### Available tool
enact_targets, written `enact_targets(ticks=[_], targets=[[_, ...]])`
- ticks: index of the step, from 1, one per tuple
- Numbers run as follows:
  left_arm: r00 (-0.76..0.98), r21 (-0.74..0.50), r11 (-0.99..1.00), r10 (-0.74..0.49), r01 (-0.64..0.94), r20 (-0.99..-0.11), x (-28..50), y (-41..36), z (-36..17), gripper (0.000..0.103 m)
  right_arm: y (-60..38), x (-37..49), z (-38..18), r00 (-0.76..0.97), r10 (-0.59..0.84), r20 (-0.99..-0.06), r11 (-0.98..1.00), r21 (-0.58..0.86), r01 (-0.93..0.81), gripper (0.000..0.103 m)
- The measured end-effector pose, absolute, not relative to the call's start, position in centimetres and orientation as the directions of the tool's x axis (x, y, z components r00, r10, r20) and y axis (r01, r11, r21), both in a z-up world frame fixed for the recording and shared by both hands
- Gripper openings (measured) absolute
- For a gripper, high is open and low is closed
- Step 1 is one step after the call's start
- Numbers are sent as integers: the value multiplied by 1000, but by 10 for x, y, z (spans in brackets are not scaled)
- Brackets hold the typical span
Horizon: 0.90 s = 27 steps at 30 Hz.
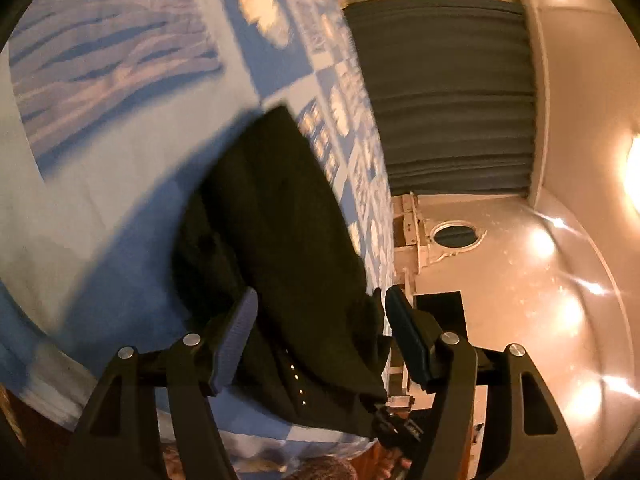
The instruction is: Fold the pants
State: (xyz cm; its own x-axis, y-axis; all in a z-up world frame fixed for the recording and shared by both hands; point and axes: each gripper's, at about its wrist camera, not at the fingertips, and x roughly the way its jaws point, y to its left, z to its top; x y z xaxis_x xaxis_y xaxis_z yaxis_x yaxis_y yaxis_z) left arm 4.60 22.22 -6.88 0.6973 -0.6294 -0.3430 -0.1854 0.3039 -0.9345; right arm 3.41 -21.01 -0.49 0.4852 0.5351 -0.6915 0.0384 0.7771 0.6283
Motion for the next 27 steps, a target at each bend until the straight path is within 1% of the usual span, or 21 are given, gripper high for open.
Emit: enact_targets(ticks=[1,2,3,4,5,6,7,8,10,12,13,14,15,17,18,20,23,24,25,26,27], targets=[[698,-933,305,-627,-189,-346,50,215,-70,66,-207,34,-2,476,496,-726,819,574,23,20],[705,-933,307,-620,-188,-346,54,211,-71,66,-202,33,1,473,454,-755,857,515,0,27],[711,-928,317,-605,-198,-358,58,209,-72,66,-196,30,5,474,391,-789,902,431,-29,30],[714,-924,322,-596,-205,-366,61,209,-72,66,-193,24,7,476,358,-804,923,381,-51,34],[716,-921,328,-589,-212,-374,65,207,-73,66,-190,20,10,475,297,-828,951,302,-67,65],[715,-915,338,-583,-218,-386,65,204,-74,66,-191,15,11,486,238,-841,969,242,-55,93],[714,-902,363,-566,-233,-412,65,201,-73,66,-195,8,16,520,189,-833,980,197,-39,93],[716,-898,371,-558,-238,-420,65,201,-72,66,-198,4,17,534,184,-825,980,196,-35,93],[731,-884,391,-520,-256,-441,58,199,-66,66,-217,-2,17,533,214,-819,964,267,23,93],[742,-877,411,-503,-247,-444,52,200,-64,66,-243,-7,13,552,318,-771,889,445,109,93],[747,-859,447,-475,-251,-466,49,199,-62,66,-256,-10,6,566,391,-726,812,561,158,93],[750,-847,468,-459,-252,-476,51,198,-62,66,-261,-8,1,572,441,-691,746,637,194,93],[748,-841,480,-455,-250,-483,48,197,-62,66,-267,-7,-13,577,521,-629,634,738,232,93],[744,-835,481,-447,-269,-497,50,196,-67,66,-268,-5,-36,580,625,-522,453,848,275,93],[747,-838,472,-445,-273,-494,50,197,-70,66,-266,-3,-47,591,647,-481,377,876,300,93],[751,-839,465,-437,-282,-494,44,198,-74,66,-264,2,-56,618,650,-442,317,897,307,93],[752,-837,471,-435,-277,-494,39,197,-75,66,-258,11,-58,647,610,-458,328,889,320,93],[753,-837,472,-435,-276,-494,37,198,-76,66,-254,11,-55,649,596,-473,348,880,322,89],[754,-838,470,-434,-277,-493,35,198,-77,66,-252,14,-53,646,582,-494,376,868,325,81],[754,-840,466,-435,-279,-492,33,198,-77,66,-246,18,-51,629,564,-536,423,841,337,57],[757,-844,458,-436,-279,-487,28,198,-77,67,-242,19,-50,616,562,-552,445,830,337,33]])
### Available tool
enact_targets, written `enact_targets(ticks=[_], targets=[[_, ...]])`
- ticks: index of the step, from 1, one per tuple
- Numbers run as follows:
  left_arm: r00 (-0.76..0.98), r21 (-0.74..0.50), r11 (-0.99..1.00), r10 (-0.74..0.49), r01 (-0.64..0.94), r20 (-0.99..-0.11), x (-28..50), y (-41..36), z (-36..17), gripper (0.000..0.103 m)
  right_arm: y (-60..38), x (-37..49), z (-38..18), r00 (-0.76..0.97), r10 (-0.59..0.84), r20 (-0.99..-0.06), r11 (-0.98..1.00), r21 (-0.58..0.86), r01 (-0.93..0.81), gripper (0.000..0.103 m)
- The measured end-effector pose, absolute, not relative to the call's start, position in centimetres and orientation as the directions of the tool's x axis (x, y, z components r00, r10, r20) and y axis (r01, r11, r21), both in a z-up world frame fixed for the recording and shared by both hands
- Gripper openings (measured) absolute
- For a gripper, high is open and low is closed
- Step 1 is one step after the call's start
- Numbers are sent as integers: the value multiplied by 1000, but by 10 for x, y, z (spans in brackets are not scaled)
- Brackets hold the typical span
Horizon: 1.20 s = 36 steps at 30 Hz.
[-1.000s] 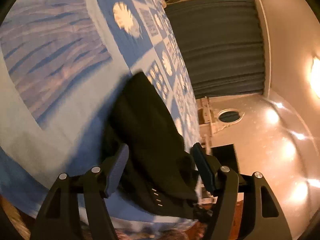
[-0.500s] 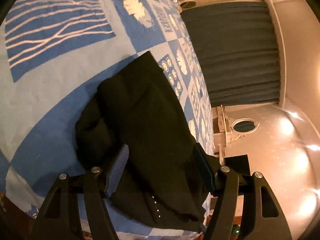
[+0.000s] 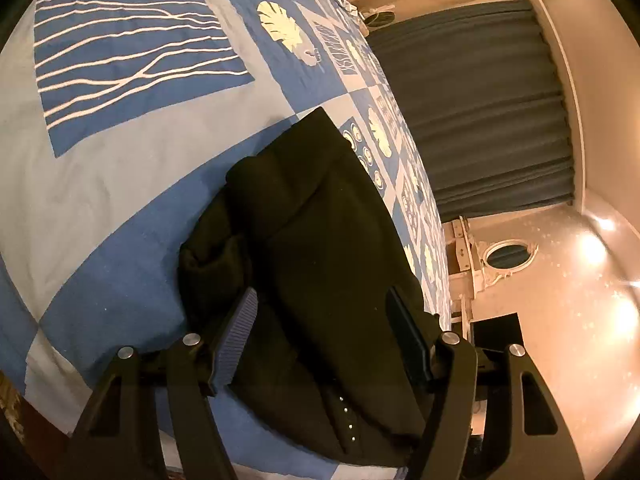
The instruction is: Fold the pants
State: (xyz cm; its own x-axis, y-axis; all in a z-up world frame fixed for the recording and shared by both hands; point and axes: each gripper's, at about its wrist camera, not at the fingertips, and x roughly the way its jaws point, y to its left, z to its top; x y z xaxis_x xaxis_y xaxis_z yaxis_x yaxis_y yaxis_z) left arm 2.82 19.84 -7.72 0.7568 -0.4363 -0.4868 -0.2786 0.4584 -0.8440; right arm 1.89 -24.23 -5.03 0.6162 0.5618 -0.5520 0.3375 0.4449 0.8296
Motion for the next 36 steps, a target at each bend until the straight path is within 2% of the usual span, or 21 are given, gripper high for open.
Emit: enact_targets(ticks=[1,3,9,14,17,19,22,24,27,30,36], targets=[[759,-849,451,-440,-276,-480,29,198,-77,68,-241,22,-52,604,563,-564,460,821,337,23],[761,-857,435,-447,-275,-471,27,199,-78,70,-242,22,-56,600,556,-576,465,813,350,16],[780,-888,352,-449,-295,-436,19,204,-81,75,-251,12,-20,689,519,-505,471,842,263,11],[785,-887,336,-432,-316,-443,22,204,-75,78,-263,3,5,730,506,-460,478,854,207,7],[801,-898,313,-424,-310,-424,28,203,-68,78,-268,2,5,726,500,-472,493,844,209,6],[792,-887,332,-419,-321,-444,34,201,-66,80,-267,3,-2,714,507,-483,484,845,228,7],[786,-876,335,-404,-348,-467,40,200,-70,81,-268,0,-15,692,515,-506,459,845,276,14],[794,-881,306,-395,-360,-461,39,202,-73,81,-268,-5,-23,680,523,-514,442,846,299,39],[800,-878,264,-365,-400,-475,24,203,-71,81,-266,-12,-29,678,517,-523,437,842,317,52],[807,-874,290,-349,-389,-475,15,203,-69,81,-260,-13,-38,660,546,-516,411,852,325,55],[807,-877,288,-357,-384,-470,15,206,-72,81,-233,-2,-66,616,630,-473,316,881,352,55]])
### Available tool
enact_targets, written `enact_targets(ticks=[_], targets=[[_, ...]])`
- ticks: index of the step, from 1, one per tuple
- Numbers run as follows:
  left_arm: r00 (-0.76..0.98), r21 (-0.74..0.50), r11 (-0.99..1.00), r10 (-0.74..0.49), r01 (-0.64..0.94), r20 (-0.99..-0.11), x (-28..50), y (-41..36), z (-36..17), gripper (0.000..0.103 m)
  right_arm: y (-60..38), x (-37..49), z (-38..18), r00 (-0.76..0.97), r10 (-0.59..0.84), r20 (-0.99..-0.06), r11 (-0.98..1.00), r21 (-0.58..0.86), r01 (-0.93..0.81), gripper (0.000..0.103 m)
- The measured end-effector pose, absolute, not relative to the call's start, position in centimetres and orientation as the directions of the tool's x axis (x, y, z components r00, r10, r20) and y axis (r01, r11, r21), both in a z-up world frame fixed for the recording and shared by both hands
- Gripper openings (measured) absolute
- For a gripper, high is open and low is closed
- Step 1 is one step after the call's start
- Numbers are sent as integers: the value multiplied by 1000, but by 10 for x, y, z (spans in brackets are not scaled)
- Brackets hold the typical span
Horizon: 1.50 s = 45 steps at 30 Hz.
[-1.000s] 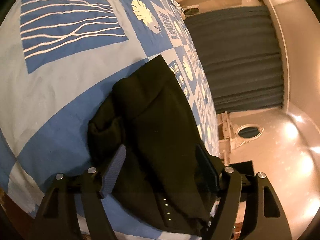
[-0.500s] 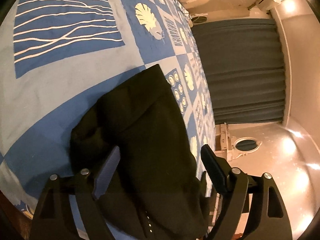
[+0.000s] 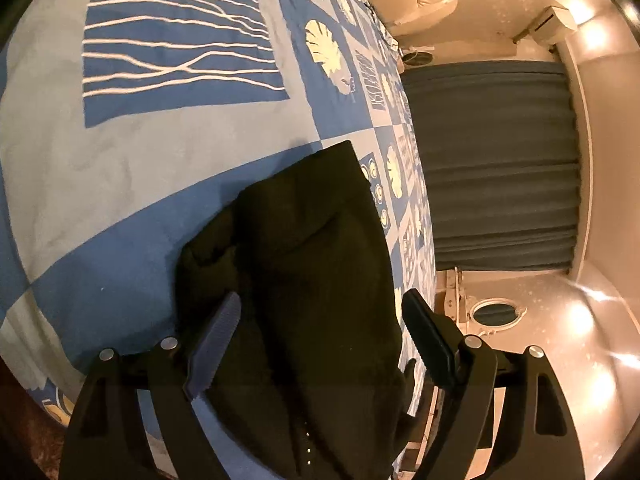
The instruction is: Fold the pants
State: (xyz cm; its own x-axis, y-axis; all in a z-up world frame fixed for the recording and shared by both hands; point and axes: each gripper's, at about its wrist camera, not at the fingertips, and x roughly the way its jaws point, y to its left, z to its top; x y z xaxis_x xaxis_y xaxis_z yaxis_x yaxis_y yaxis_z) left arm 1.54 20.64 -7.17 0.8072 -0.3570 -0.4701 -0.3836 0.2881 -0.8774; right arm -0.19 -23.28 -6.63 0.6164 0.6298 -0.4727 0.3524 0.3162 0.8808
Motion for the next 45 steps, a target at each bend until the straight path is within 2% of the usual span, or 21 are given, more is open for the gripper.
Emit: enact_targets(ticks=[5,6,7,9,13,16,20,25,26,28,29,30,34,41,45], targets=[[809,-880,286,-361,-378,-465,19,208,-75,82,-224,4,-63,625,607,-491,349,871,345,55],[808,-880,290,-362,-377,-465,20,208,-75,82,-221,4,-62,626,601,-497,359,867,345,50],[805,-877,301,-364,-375,-469,20,208,-74,82,-221,5,-61,625,596,-504,370,863,344,45],[804,-876,305,-365,-373,-469,23,208,-73,82,-219,5,-61,620,595,-511,388,859,334,17],[807,-882,293,-370,-370,-461,24,209,-75,82,-221,4,-51,646,597,-476,390,876,284,13],[812,-890,269,-374,-368,-449,25,212,-76,83,-224,1,-31,692,608,-389,344,915,211,12],[818,-900,236,-378,-367,-433,25,213,-76,85,-227,4,-8,718,619,-319,318,937,143,12],[818,-895,250,-369,-370,-441,30,212,-73,85,-230,5,-3,719,627,-301,308,943,126,12],[817,-890,269,-364,-367,-447,31,210,-71,82,-228,5,-5,717,628,-304,304,943,133,12],[799,-869,327,-364,-370,-478,36,208,-68,53,-230,2,-12,711,633,-306,291,945,147,12],[776,-848,355,-365,-394,-513,39,207,-69,25,-230,1,-16,708,635,-308,284,946,157,12],[760,-834,365,-366,-414,-537,40,208,-73,12,-228,1,-18,705,638,-310,280,946,163,12],[755,-833,346,-367,-432,-544,36,213,-80,9,-229,-2,-26,698,637,-329,286,941,182,12],[764,-818,424,-348,-387,-543,19,213,-52,8,-231,-12,-19,698,628,-345,335,929,157,12],[743,-803,435,-355,-407,-568,10,222,-65,8,-231,-21,-28,684,626,-375,351,918,183,12]])
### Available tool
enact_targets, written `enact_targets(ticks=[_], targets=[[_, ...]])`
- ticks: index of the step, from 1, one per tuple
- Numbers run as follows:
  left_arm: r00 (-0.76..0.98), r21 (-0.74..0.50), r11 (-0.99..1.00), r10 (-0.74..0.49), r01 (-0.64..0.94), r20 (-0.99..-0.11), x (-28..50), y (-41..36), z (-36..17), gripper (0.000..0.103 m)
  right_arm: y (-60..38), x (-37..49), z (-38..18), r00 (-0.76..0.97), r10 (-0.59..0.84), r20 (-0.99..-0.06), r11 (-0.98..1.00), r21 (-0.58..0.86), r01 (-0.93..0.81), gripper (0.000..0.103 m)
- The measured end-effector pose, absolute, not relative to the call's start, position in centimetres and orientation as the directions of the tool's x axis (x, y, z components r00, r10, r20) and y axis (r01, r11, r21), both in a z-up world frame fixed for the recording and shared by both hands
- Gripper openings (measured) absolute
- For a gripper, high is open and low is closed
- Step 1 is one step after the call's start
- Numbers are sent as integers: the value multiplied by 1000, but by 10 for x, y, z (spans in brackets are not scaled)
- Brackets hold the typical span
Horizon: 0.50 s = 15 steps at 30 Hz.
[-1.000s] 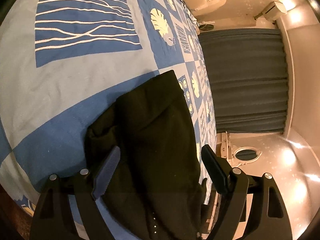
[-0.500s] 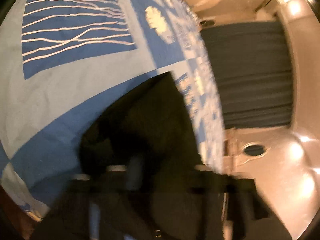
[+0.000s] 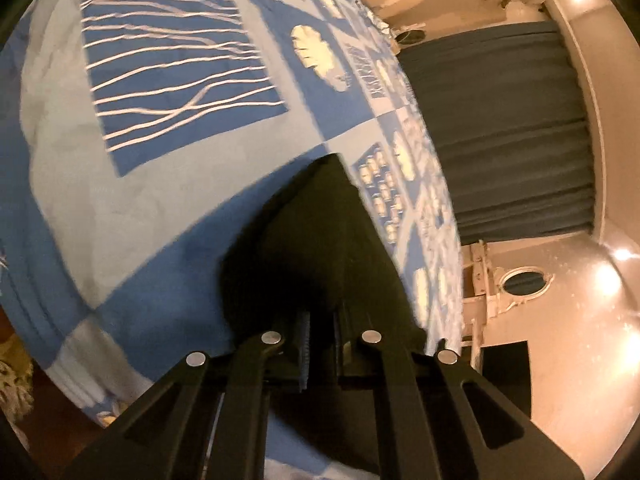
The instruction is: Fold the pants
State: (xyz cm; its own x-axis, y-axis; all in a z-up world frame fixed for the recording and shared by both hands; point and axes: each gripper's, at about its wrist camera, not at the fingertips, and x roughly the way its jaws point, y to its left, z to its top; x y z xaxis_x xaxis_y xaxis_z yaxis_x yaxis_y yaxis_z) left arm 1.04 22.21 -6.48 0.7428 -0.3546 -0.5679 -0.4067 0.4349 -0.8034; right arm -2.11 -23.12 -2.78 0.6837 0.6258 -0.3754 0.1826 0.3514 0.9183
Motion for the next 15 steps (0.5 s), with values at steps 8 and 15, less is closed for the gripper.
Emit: enact_targets(ticks=[8,15], targets=[[742,-843,371,-417,-389,-525,14,229,-86,25,-247,-40,-73,631,630,-454,314,891,328,27],[757,-792,486,-337,-369,-560,-3,229,-46,62,-294,-35,1,694,381,-611,607,731,311,45]])
